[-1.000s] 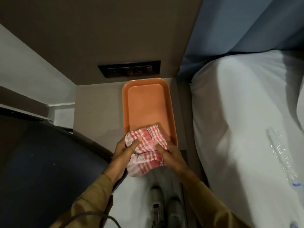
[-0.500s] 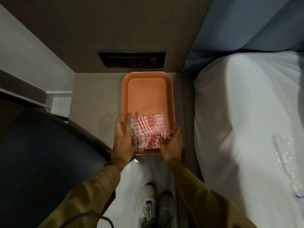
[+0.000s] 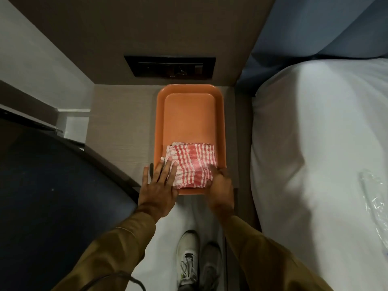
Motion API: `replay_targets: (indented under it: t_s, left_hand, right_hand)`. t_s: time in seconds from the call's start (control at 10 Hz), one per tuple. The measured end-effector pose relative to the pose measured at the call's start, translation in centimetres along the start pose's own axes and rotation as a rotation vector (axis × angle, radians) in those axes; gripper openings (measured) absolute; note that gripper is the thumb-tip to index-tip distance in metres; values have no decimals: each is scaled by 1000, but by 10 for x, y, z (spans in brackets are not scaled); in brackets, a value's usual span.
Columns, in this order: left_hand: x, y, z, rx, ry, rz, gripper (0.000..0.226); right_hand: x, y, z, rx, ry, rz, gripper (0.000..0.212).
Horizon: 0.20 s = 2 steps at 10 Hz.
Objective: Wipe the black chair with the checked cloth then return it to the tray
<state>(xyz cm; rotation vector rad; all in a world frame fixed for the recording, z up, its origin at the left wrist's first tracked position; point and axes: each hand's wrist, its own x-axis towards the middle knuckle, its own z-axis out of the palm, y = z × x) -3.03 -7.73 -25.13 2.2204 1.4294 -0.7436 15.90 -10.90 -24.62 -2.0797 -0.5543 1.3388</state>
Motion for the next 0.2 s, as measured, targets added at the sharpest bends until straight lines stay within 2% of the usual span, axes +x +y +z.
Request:
replay_targets:
  t_s: [0.1,0.2]
  left_hand:
    - [5,3,-19,-23,-95,-12,82]
    - [-4,14,-32,-84,-42,-6,90]
  right_hand:
    - [-5,-21,2,200,-19,105,41]
    - [-36,-19,-5,161,-57,-7,44]
